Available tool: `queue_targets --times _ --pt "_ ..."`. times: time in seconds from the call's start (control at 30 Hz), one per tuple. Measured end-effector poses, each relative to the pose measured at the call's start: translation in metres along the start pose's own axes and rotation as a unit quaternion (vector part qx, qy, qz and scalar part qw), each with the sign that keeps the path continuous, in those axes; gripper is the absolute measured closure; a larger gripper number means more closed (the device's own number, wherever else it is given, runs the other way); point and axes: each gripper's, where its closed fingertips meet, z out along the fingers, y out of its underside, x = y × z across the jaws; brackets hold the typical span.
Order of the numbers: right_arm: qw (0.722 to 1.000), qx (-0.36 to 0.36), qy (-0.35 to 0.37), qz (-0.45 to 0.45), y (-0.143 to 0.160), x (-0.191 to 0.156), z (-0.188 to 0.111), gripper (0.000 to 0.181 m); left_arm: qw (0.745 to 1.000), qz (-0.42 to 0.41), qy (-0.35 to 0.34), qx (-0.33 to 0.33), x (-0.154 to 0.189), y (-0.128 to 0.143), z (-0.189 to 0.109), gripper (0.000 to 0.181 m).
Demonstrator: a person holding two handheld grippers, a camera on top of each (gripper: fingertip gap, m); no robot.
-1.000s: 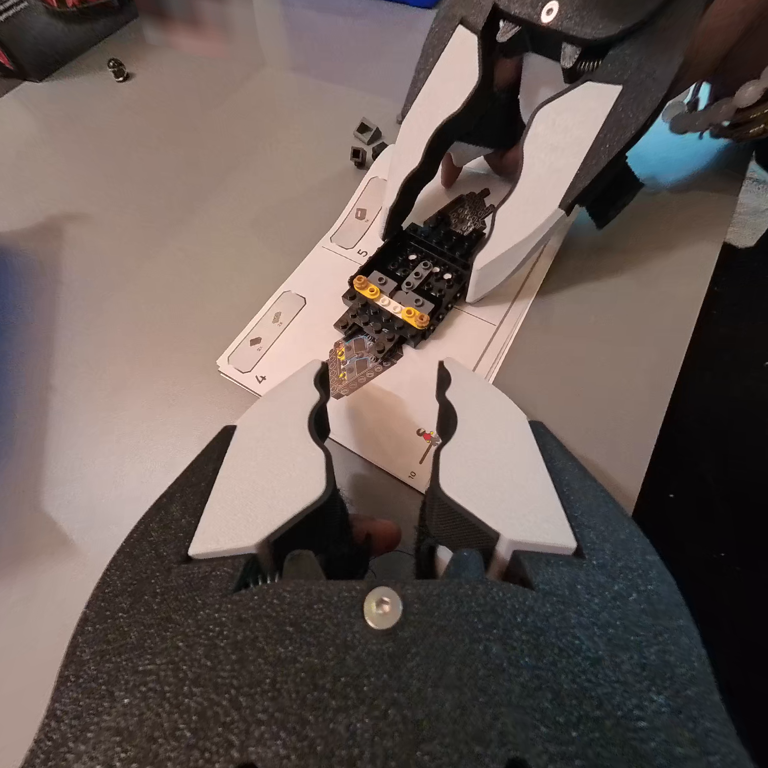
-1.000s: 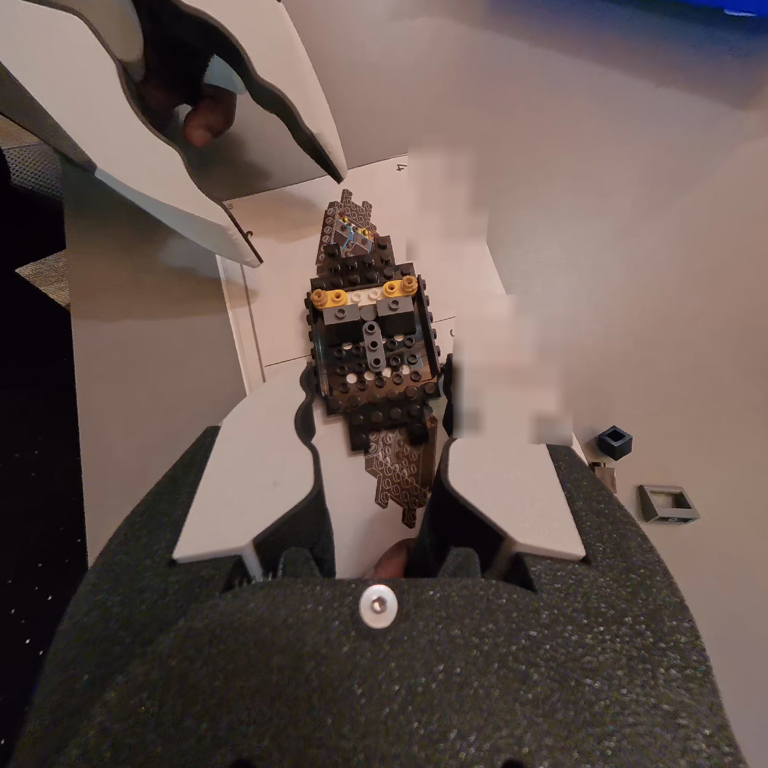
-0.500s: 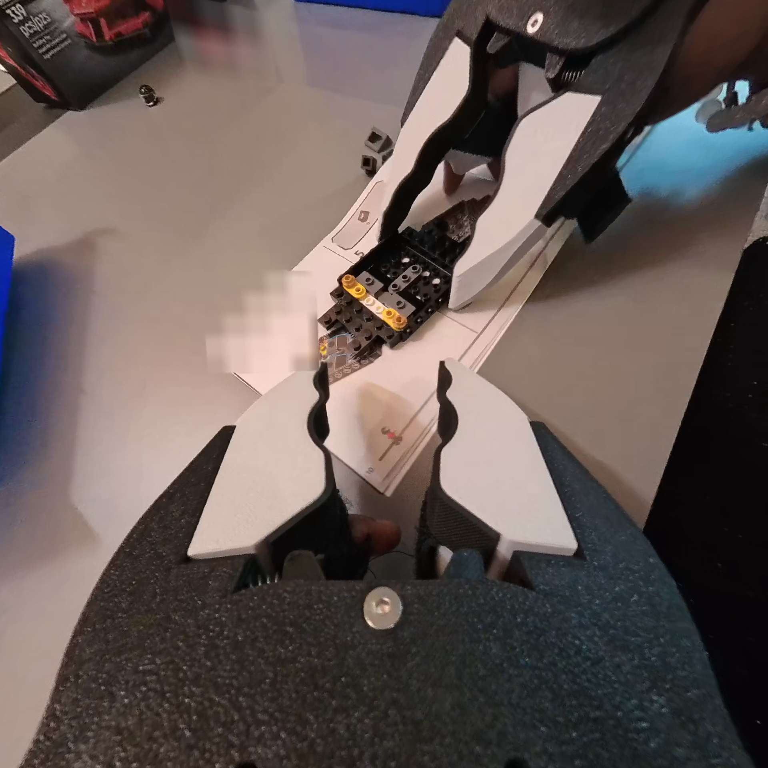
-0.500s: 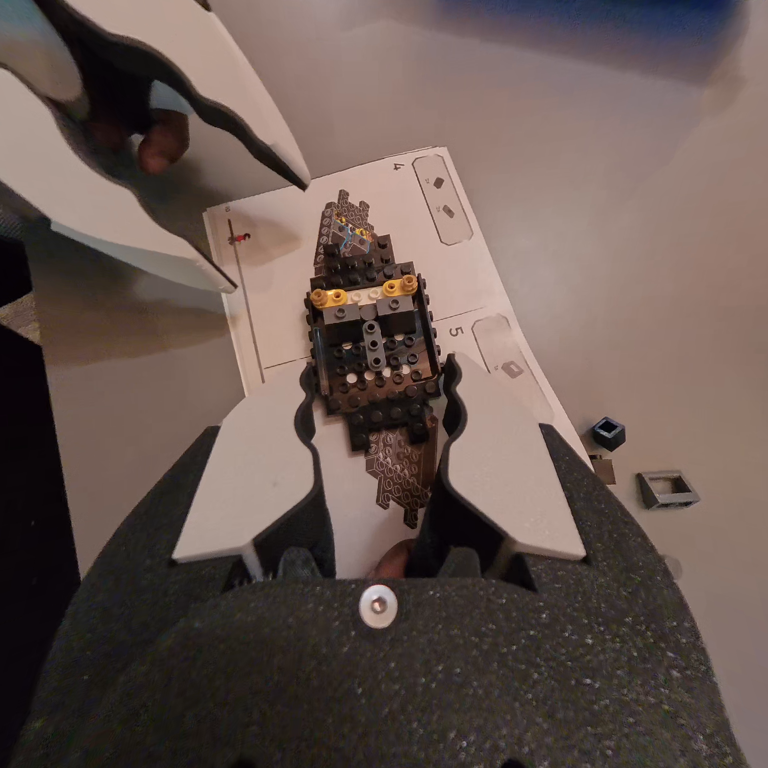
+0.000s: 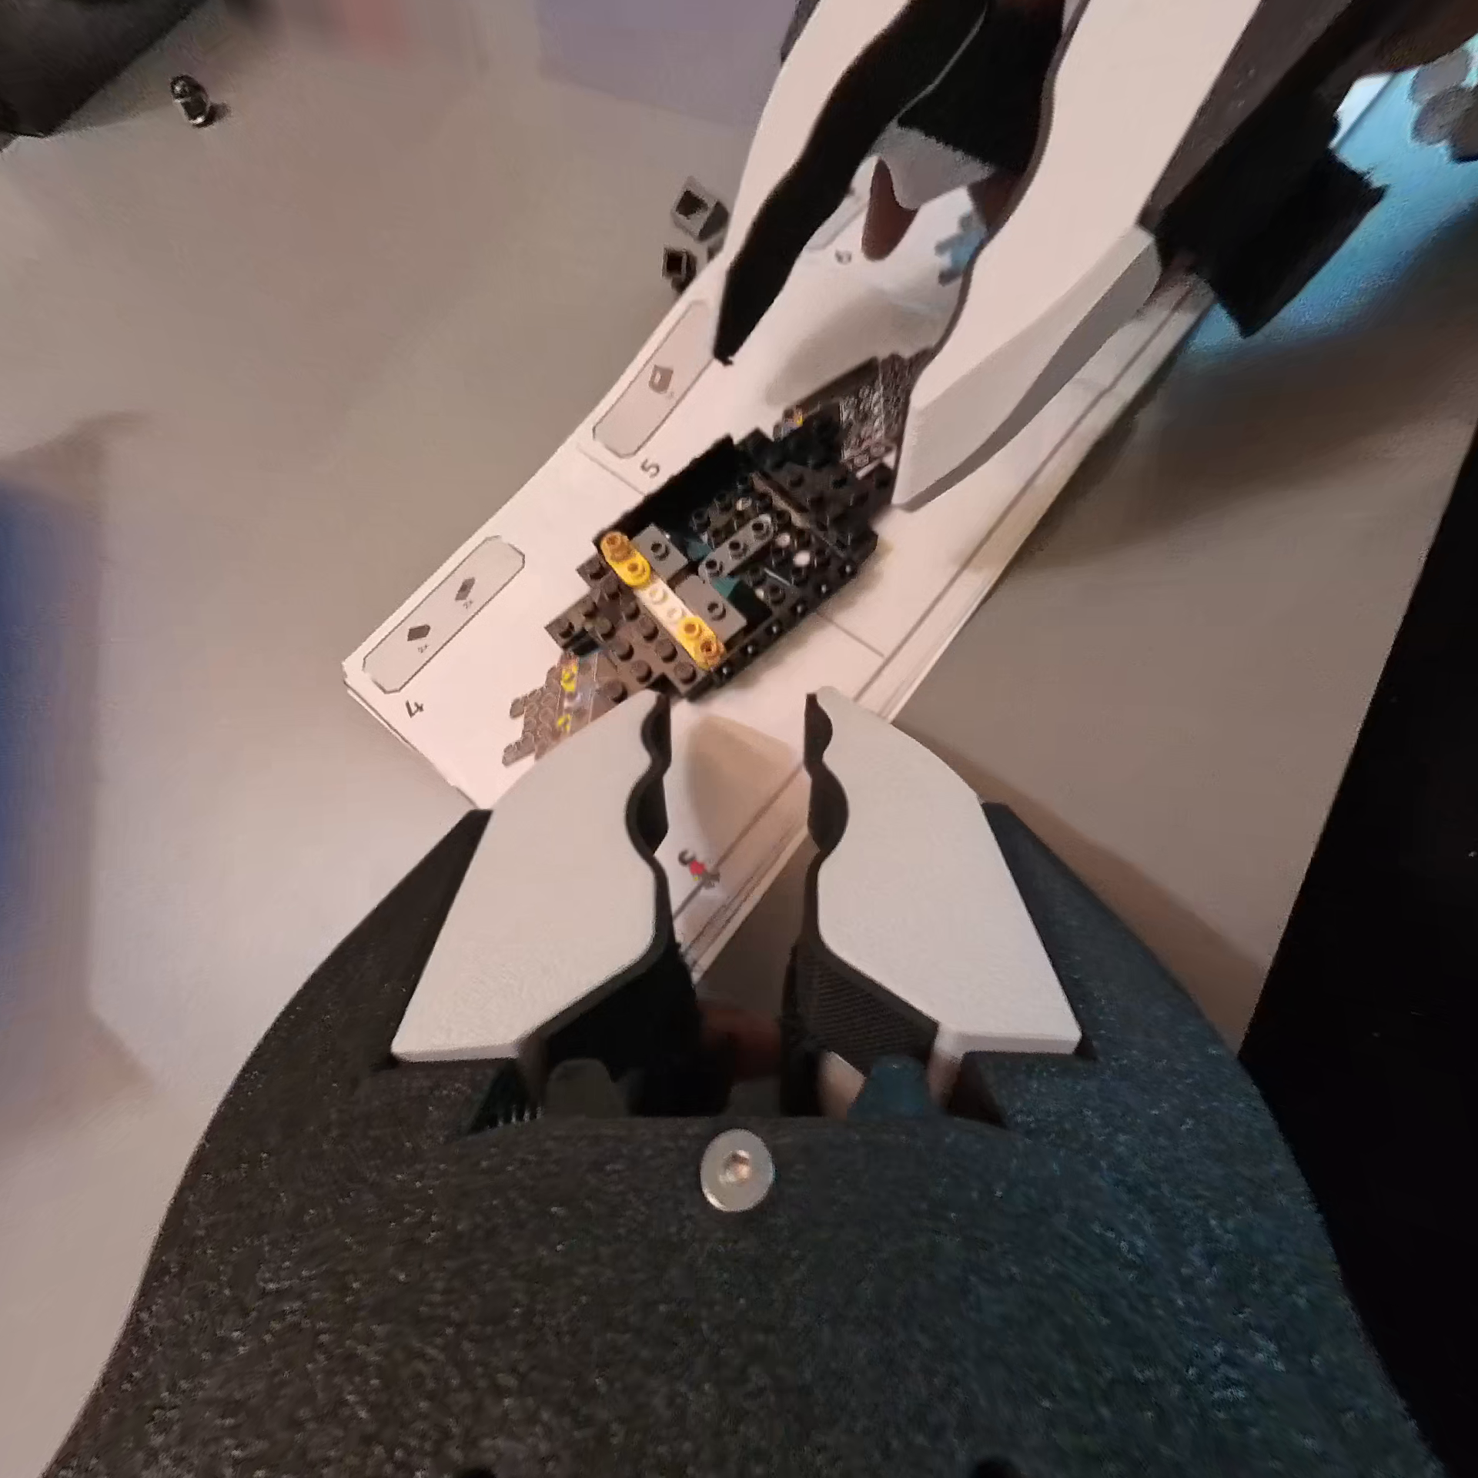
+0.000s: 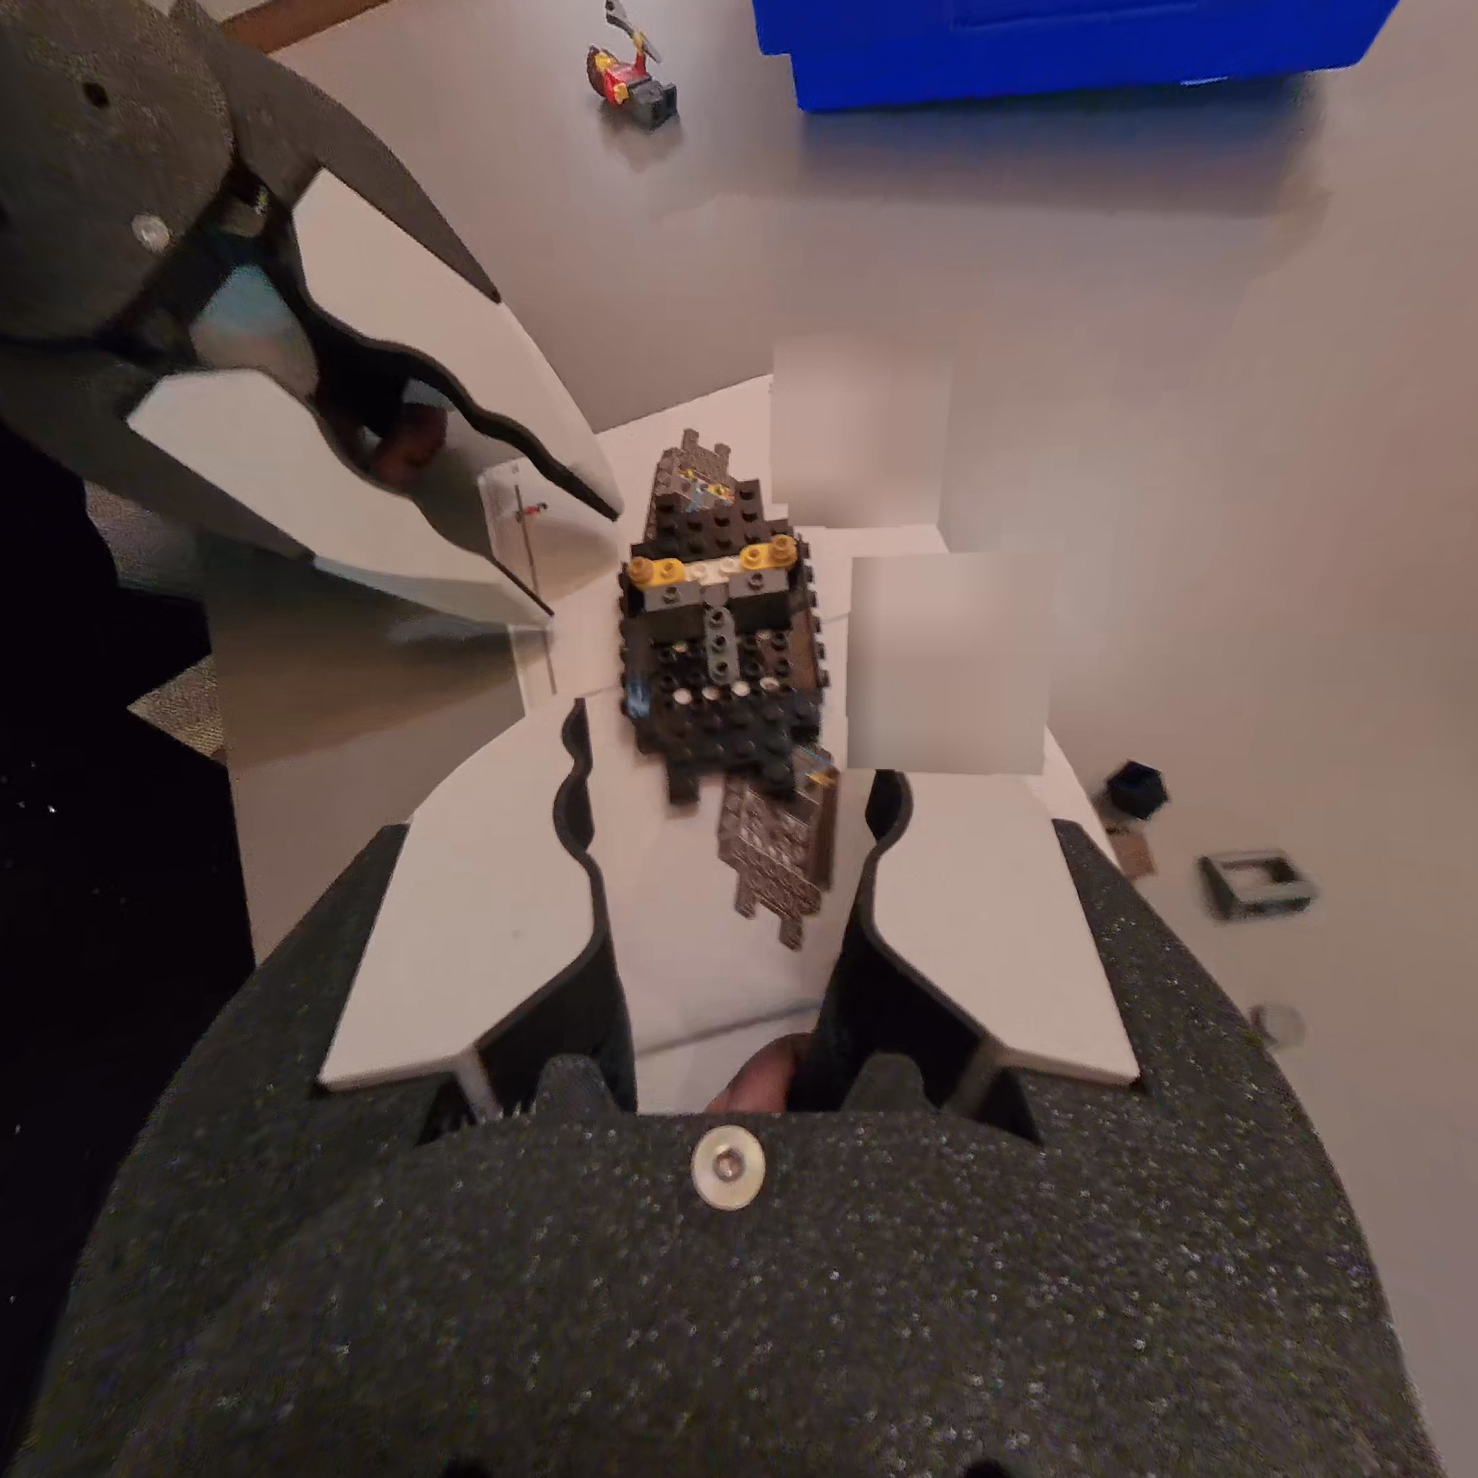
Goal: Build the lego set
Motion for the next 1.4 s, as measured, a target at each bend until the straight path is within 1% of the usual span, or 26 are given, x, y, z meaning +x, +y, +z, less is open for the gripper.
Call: queue_targets --times 0.03,0.13,0.27,0.4,0.47,0.5,0.57,0.63,0.7,0.73,0.83,0.9,1.0,1.07,1.17,1.23,1.33,1.4 --pt "1.000 -0.005 -0.001 -0.002 0.003 0.004 -0.003 0.114 1.000 -0.005 0.002 0.000 -0.002 -0.003 0.001 0.150" --pt "0.999 -0.028 -0.016 0.005 0.014 0.008 -0.007 0.113 0.999 -0.009 -0.021 -0.030 -0.019 -0.001 0.003 0.152" --pt "0.999 -0.035 -0.019 -0.012 0.017 0.004 -0.005 0.115 0.997 0.004 -0.009 -0.075 -0.029 0.001 0.004 0.157" --pt "0.998 -0.052 0.004 -0.029 0.016 0.003 0.004 0.121 0.996 0.005 -0.008 -0.089 -0.044 0.004 -0.004 0.155" --pt "0.998 -0.057 0.002 -0.021 0.016 0.001 0.009 0.123 0.995 -0.009 -0.016 -0.103 -0.057 0.012 -0.010 0.152" --pt "0.998 -0.053 0.000 -0.022 0.016 0.000 0.012 0.122 0.994 -0.024 -0.016 -0.106 -0.061 0.016 -0.012 0.154" --pt "0.997 -0.049 -0.020 -0.048 0.018 -0.006 0.011 0.123 0.993 -0.061 0.024 -0.102 -0.054 0.021 -0.016 0.158" --pt "0.990 -0.059 -0.075 -0.099 0.027 -0.019 0.003 0.124 0.993 -0.074 0.050 -0.079 -0.045 0.017 -0.020 0.158" --pt "0.985 -0.065 -0.083 -0.134 0.036 -0.013 -0.008 0.126 0.994 -0.057 0.076 -0.048 -0.032 0.008 -0.021 0.154" --pt "0.984 -0.065 -0.088 -0.138 0.039 -0.010 -0.013 0.126 0.994 -0.046 0.089 -0.043 -0.025 0.007 -0.020 0.152" --pt "0.984 -0.064 -0.106 -0.128 0.043 -0.004 -0.021 0.123 0.990 -0.021 0.121 -0.072 -0.009 0.015 -0.013 0.144" --pt "0.985 -0.068 -0.089 -0.133 0.043 -0.002 -0.022 0.120 0.988 -0.011 0.132 -0.076 -0.003 0.016 -0.008 0.143" --pt "0.985 -0.068 -0.059 -0.145 0.040 -0.006 -0.017 0.122 0.988 -0.012 0.143 -0.052 0.001 0.006 0.000 0.149" --pt "0.987 -0.070 -0.058 -0.136 0.039 -0.011 -0.013 0.122 0.987 -0.011 0.148 -0.064 0.004 0.009 0.001 0.152" --pt "0.990 -0.067 -0.053 -0.115 0.037 -0.013 -0.008 0.119 0.985 -0.010 0.163 -0.058 0.010 0.008 0.001 0.156" --pt "0.991 -0.068 -0.022 -0.113 0.033 -0.009 -0.007 0.130 0.984 -0.007 0.166 -0.057 0.011 0.009 0.000 0.155" --pt "0.994 -0.094 0.036 -0.032 0.032 -0.006 -0.008 0.131 0.987 0.002 0.153 -0.057 0.006 0.008 -0.002 0.155" --pt "0.995 -0.091 0.033 -0.008 0.032 -0.016 -0.007 0.131 0.988 -0.003 0.152 -0.041 0.006 0.003 -0.003 0.155"
